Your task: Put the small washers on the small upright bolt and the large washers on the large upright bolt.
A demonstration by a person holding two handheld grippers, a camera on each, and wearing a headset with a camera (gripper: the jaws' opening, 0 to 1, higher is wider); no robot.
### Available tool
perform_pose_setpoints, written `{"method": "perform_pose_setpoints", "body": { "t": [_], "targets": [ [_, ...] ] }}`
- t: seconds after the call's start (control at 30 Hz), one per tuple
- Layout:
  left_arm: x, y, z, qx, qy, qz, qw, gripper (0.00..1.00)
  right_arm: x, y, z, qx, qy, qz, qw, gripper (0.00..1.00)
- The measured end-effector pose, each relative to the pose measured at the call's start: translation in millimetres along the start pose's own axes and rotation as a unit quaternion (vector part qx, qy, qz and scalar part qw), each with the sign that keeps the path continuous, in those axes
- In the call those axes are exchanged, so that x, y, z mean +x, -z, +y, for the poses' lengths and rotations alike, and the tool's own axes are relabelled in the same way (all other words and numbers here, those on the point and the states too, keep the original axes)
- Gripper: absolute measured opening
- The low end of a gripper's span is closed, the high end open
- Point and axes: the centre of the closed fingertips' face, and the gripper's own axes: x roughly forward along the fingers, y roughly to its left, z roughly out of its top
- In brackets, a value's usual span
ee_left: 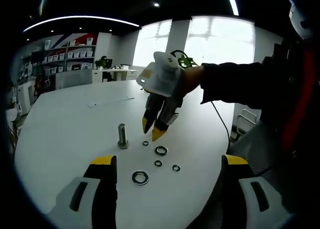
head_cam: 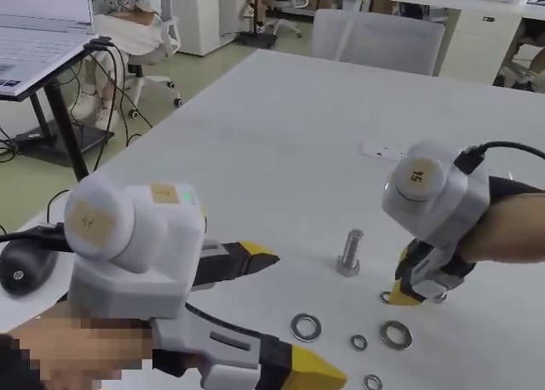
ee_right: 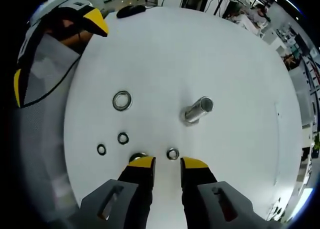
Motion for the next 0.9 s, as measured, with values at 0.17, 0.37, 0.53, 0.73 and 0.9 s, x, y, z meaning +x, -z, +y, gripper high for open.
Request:
{"method": "perform_pose_setpoints", "body": {
  "t": [0.17,0.37,0.53,0.73,0.9],
  "targets": [
    [-0.5,0.4,-0.2,0.000,-0.001,-0.001,1.0000,0.86,12.0,2.8,-4.7,-0.002,0.001,0.014,0.9999,0.21],
    [-0.8,0.1,0.5,-0.001,-0.002,-0.002,1.0000,0.86,21.2,6.4,-9.4,-0.004,0.004,0.028,0.9996,0.20],
    [-0.9,-0.1,1.1,-0.002,-0.003,-0.003,1.0000,0.86,26.3,7.2,-10.9,0.000,0.002,0.028,0.9996,0.18],
    [-0.3,-0.1,1.1,-0.002,-0.003,-0.002,1.0000,0.86,27.7,7.2,-11.1,0.003,0.000,0.027,0.9996,0.17],
    [-0.2,-0.9,1.4,-0.002,-0.004,-0.003,1.0000,0.86,27.2,8.3,-10.3,0.014,-0.006,0.022,0.9996,0.17]
  ]
}}
